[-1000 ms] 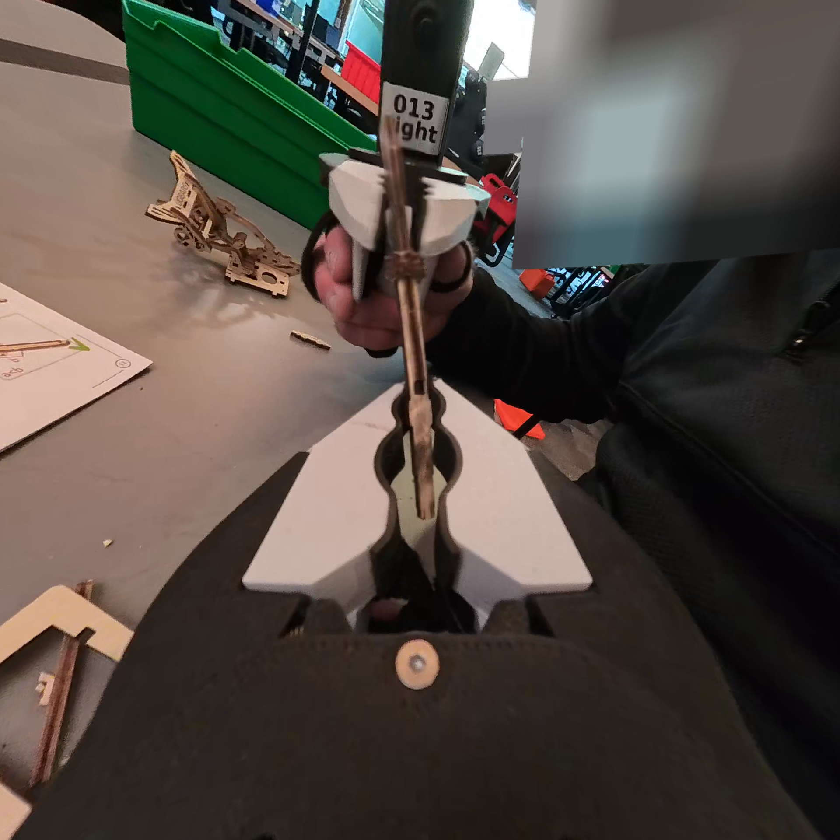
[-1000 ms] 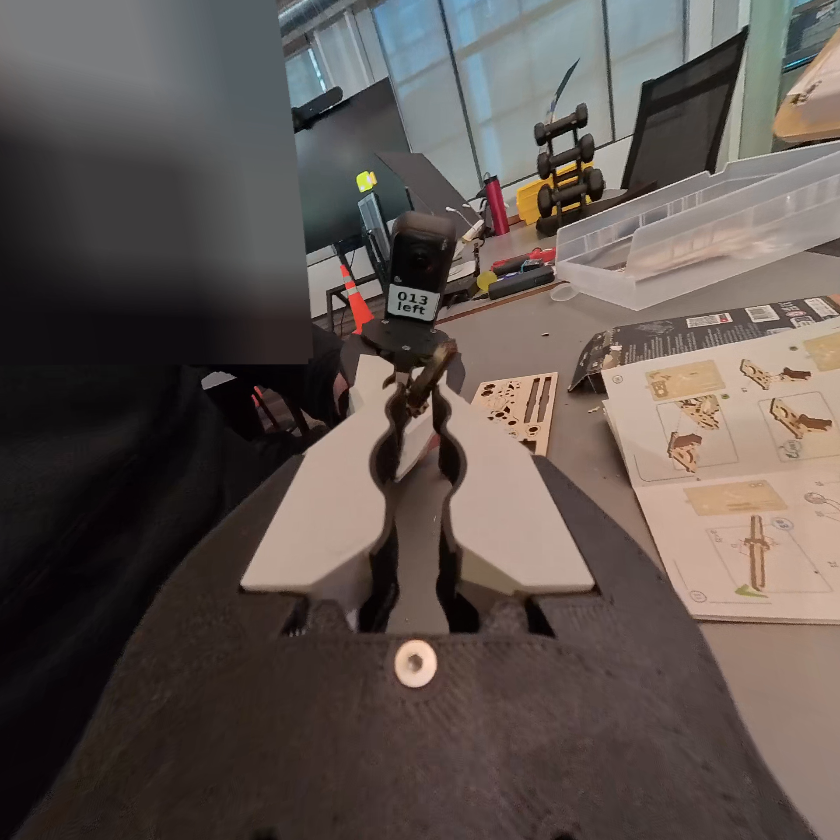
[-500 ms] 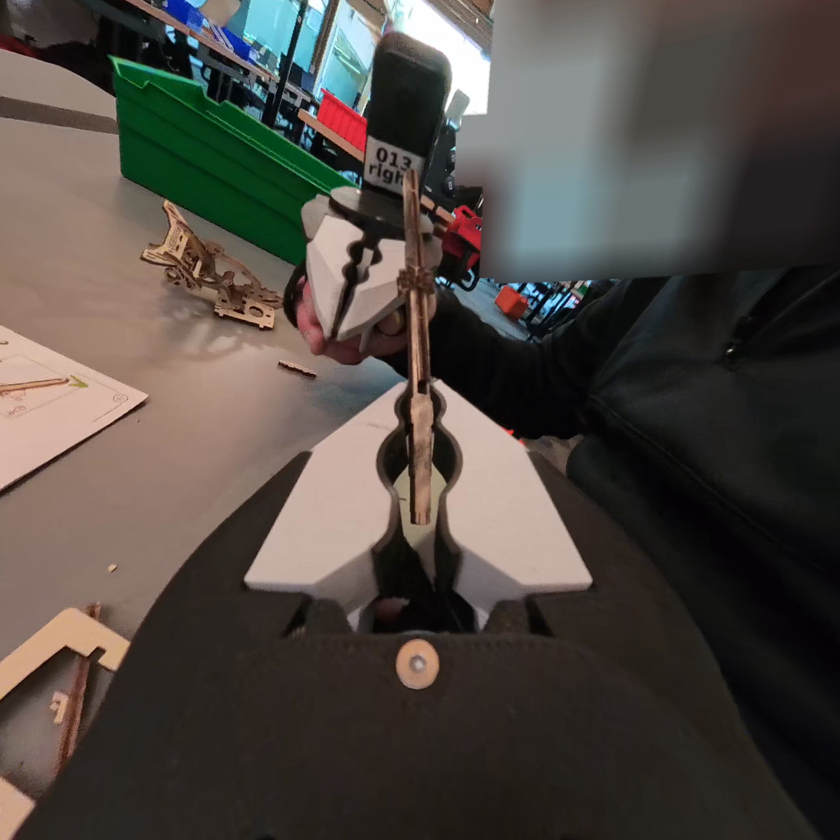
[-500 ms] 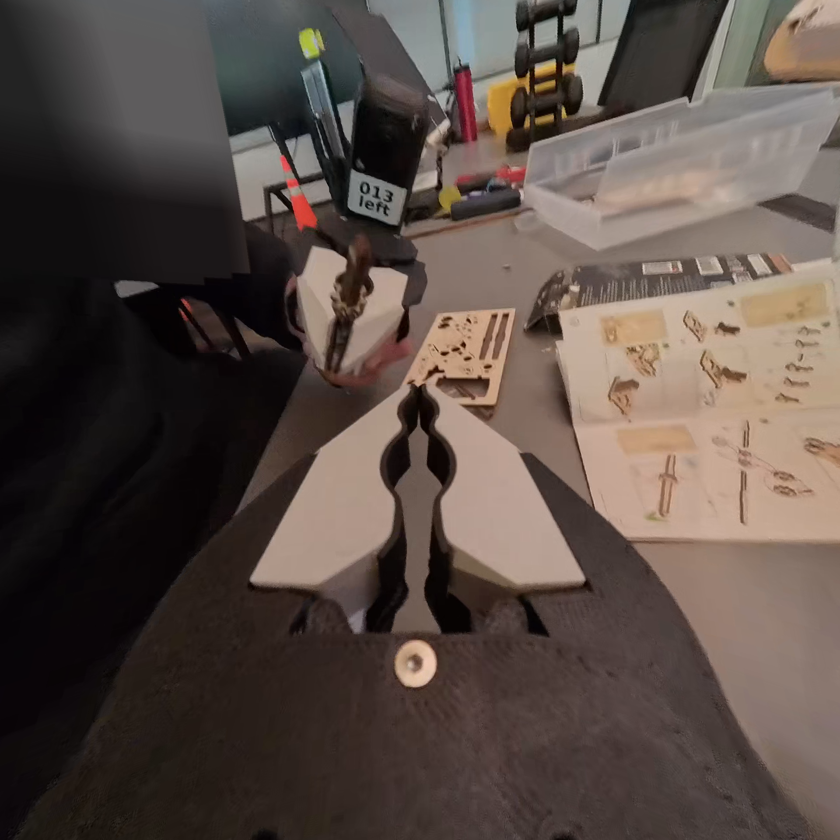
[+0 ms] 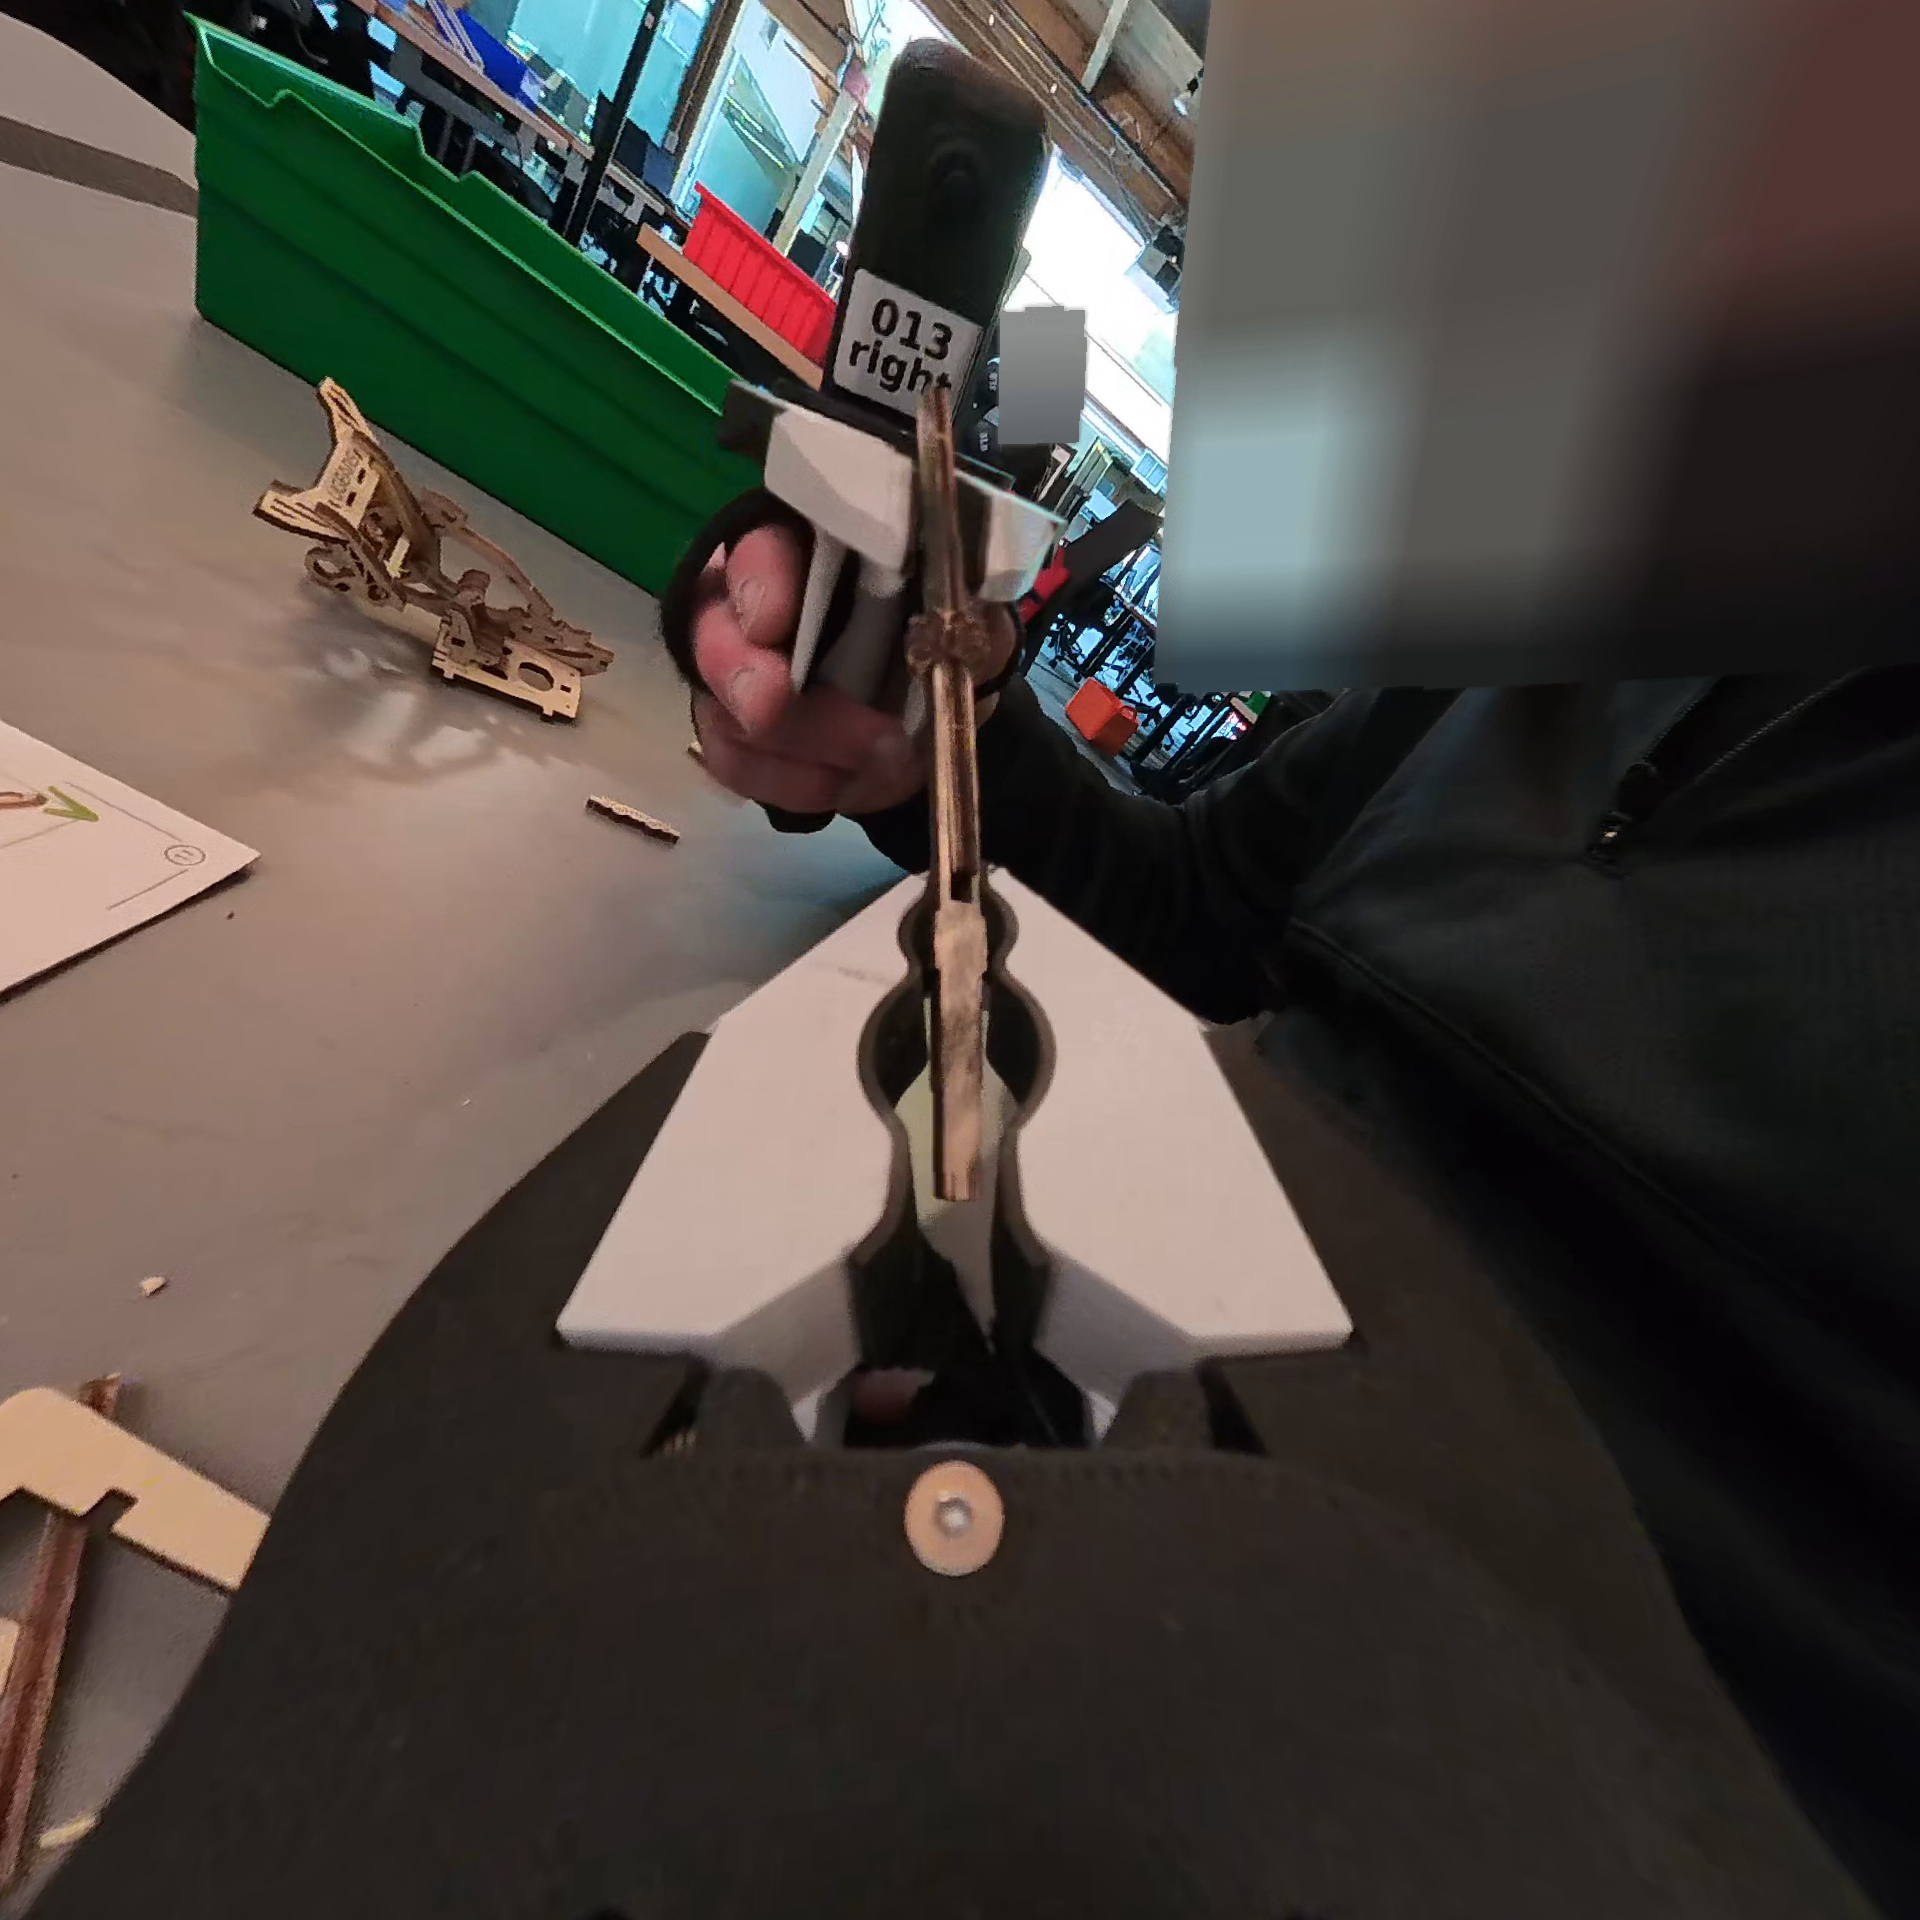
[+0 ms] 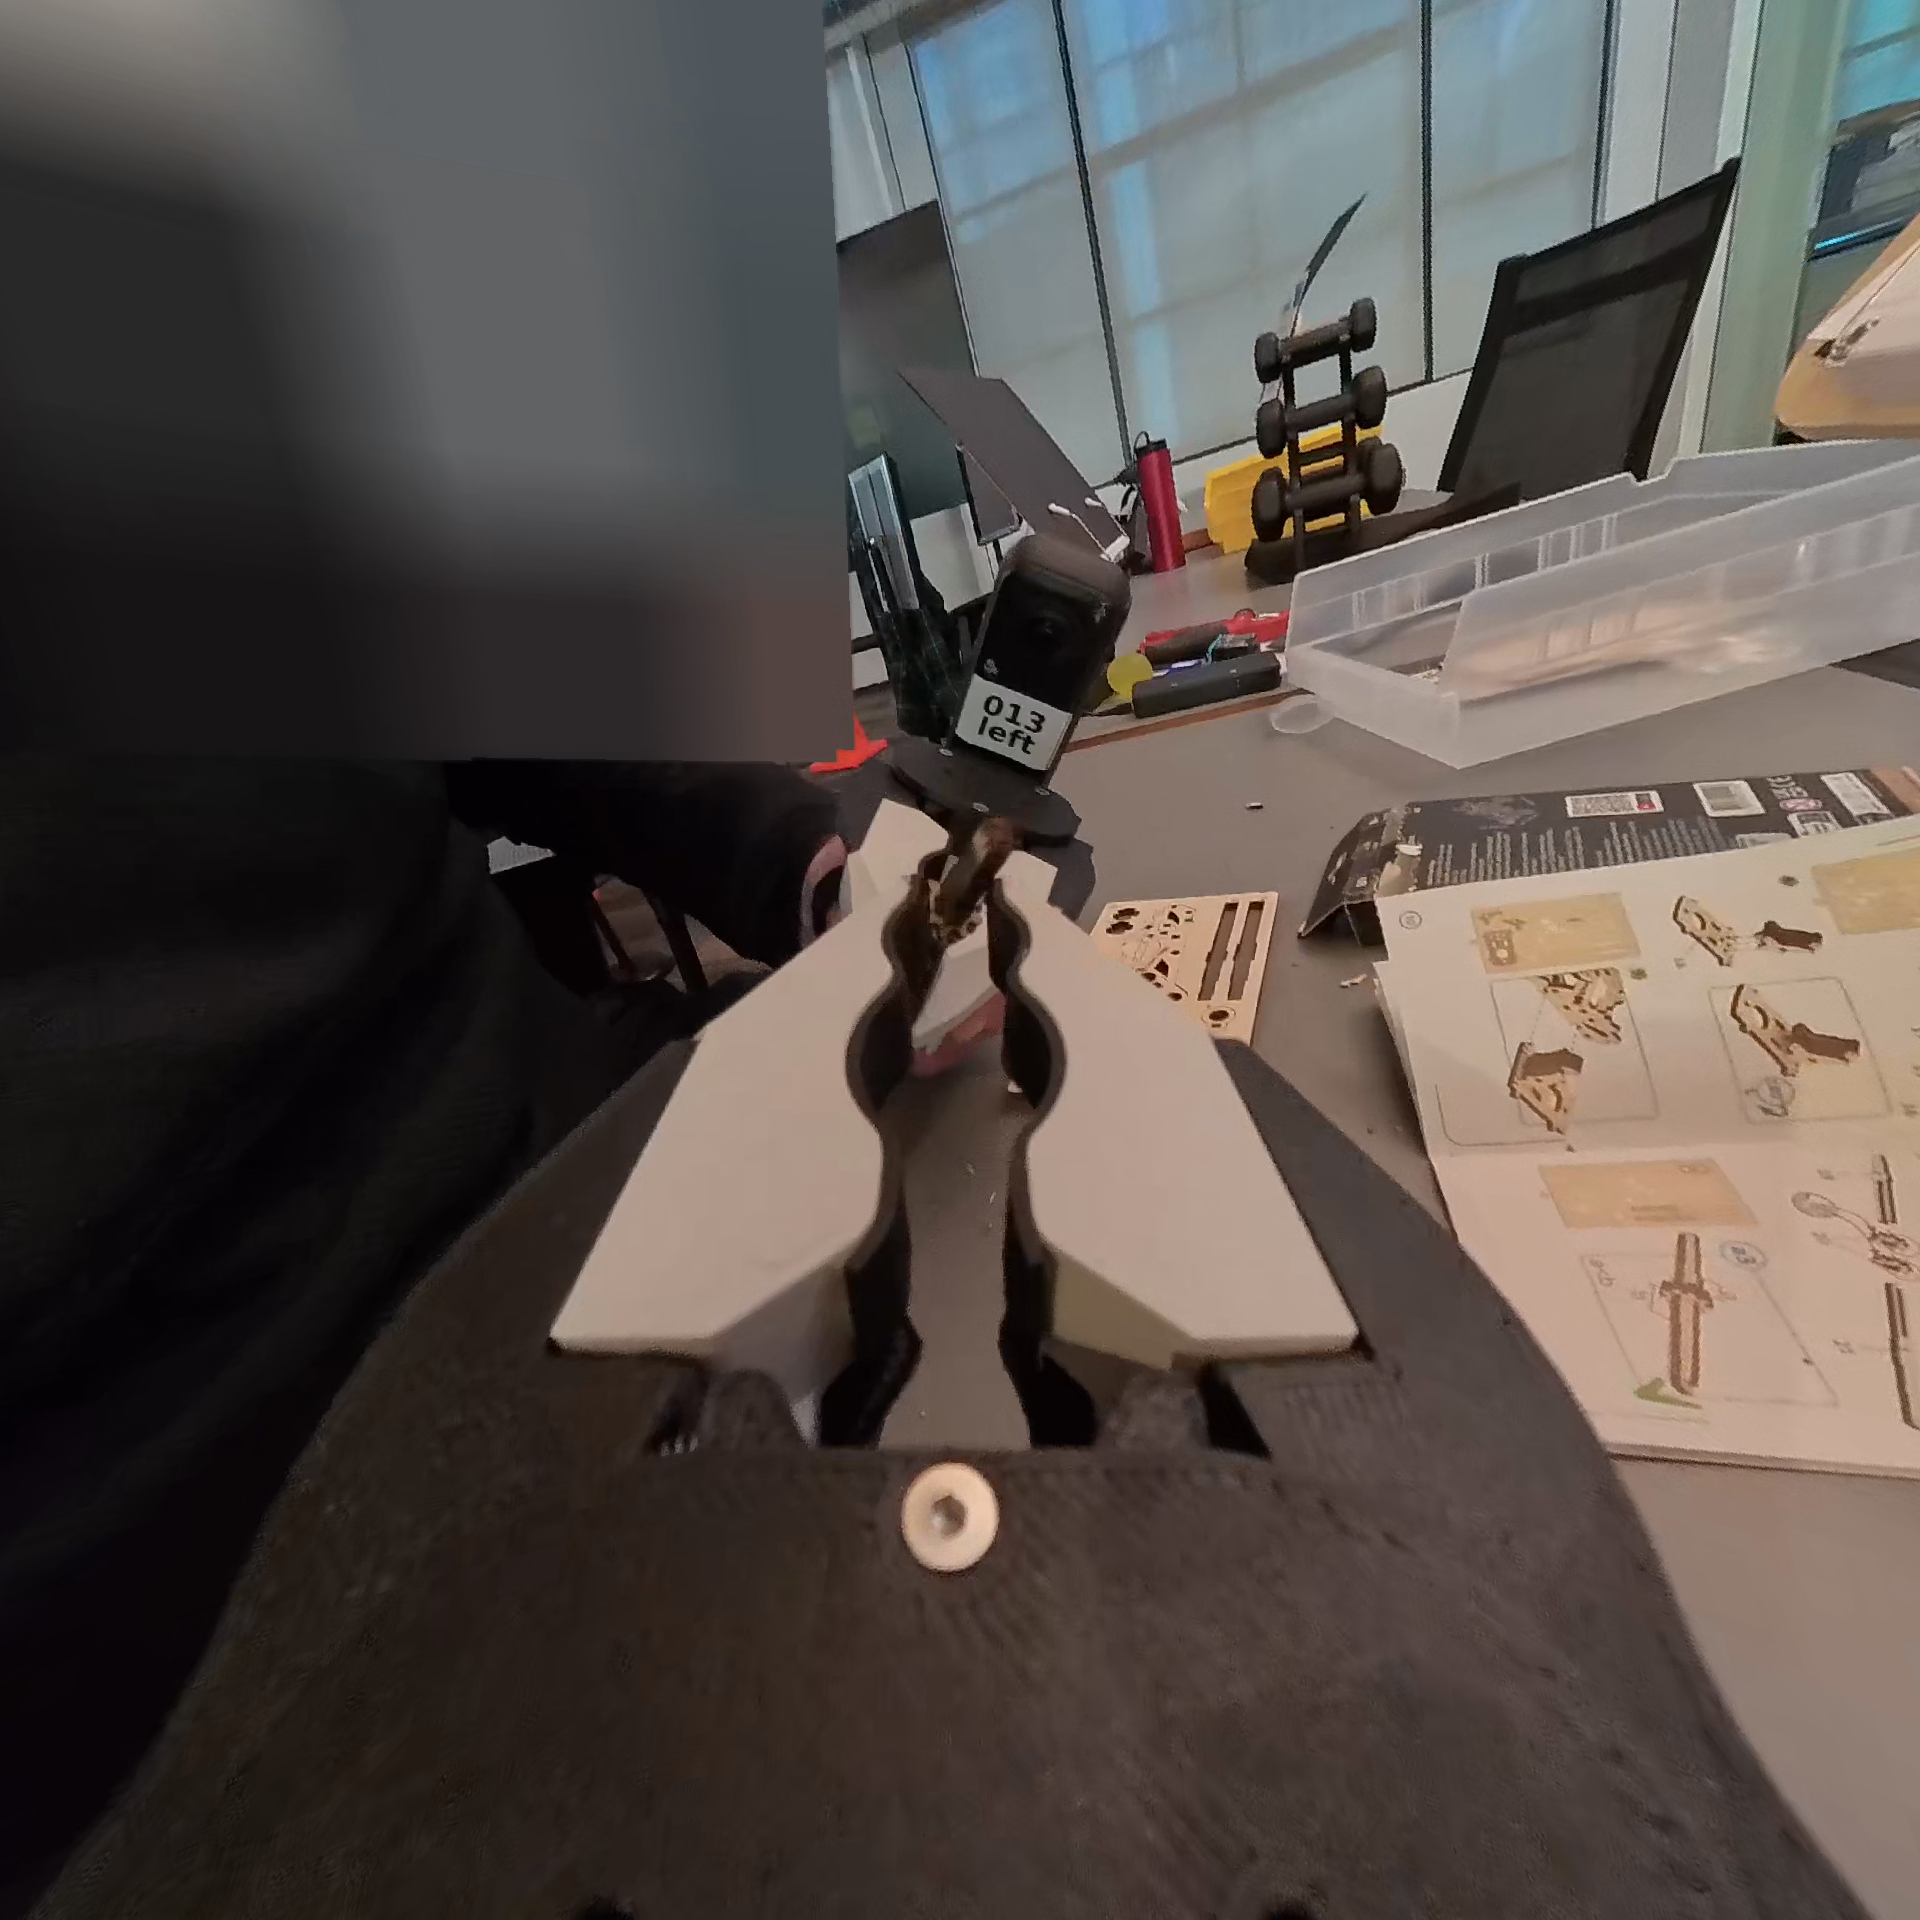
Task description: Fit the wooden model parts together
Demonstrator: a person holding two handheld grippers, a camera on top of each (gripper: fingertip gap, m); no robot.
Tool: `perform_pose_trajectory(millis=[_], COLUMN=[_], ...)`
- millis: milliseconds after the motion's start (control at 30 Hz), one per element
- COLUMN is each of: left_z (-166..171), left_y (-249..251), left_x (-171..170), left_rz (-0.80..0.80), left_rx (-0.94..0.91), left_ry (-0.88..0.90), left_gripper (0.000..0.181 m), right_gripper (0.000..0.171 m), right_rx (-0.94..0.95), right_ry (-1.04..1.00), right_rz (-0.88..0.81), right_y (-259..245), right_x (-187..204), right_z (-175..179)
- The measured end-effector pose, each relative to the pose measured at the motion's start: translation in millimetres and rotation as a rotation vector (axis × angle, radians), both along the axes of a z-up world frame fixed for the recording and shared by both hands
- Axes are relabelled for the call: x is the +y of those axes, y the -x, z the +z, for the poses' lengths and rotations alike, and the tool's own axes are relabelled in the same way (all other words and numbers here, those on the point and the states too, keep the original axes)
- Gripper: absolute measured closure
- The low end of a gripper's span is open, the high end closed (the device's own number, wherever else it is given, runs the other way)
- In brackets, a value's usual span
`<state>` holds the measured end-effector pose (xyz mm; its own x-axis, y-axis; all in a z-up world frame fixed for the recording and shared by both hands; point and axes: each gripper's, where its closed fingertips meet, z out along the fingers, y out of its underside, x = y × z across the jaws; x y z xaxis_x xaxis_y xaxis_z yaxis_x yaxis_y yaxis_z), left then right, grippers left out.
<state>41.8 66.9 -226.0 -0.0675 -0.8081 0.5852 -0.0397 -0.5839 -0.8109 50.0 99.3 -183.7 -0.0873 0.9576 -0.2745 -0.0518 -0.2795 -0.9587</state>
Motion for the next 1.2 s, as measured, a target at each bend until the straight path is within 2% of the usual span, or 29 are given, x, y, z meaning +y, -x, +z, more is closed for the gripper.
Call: perform_pose_trajectory(millis=[133, 333, 500, 633, 900, 1100, 1200], left_z=[-10, -26, -35, -36, -34, -38, -42], left_y=[-4, 2, 9, 11, 15, 22, 22], left_x=[0, 19, 33, 39, 49, 63, 62], left_rz=[0.014, 0.110, 0.176, 0.211, 0.272, 0.339, 0.322], left_rx=[0.094, 0.354, 0.482, 0.526, 0.581, 0.616, 0.637], left_ry=[-0.113, -0.514, -0.672, -0.733, -0.851, -0.773, -0.728], left_gripper=[0.178, 0.172, 0.169, 0.170, 0.170, 0.156, 0.158], right_gripper=[0.170, 0.171, 0.171, 0.170, 0.170, 0.170, 0.170], right_rx=[-0.027, -0.136, -0.255, -0.316, -0.356, -0.354, -0.372], right_ry=[-0.096, -0.516, -0.799, -0.925, -1.044, -1.087, -1.098], right_rz=[-0.006, -0.121, -0.213, -0.265, -0.324, -0.350, -0.355], right_y=[-1, 2, 12, 16, 20, 23, 23], right_x=[-8, -25, -35, -38, -39, -42, -40], right_z=[-1, -1, -9, -13, -16, -14, -17])
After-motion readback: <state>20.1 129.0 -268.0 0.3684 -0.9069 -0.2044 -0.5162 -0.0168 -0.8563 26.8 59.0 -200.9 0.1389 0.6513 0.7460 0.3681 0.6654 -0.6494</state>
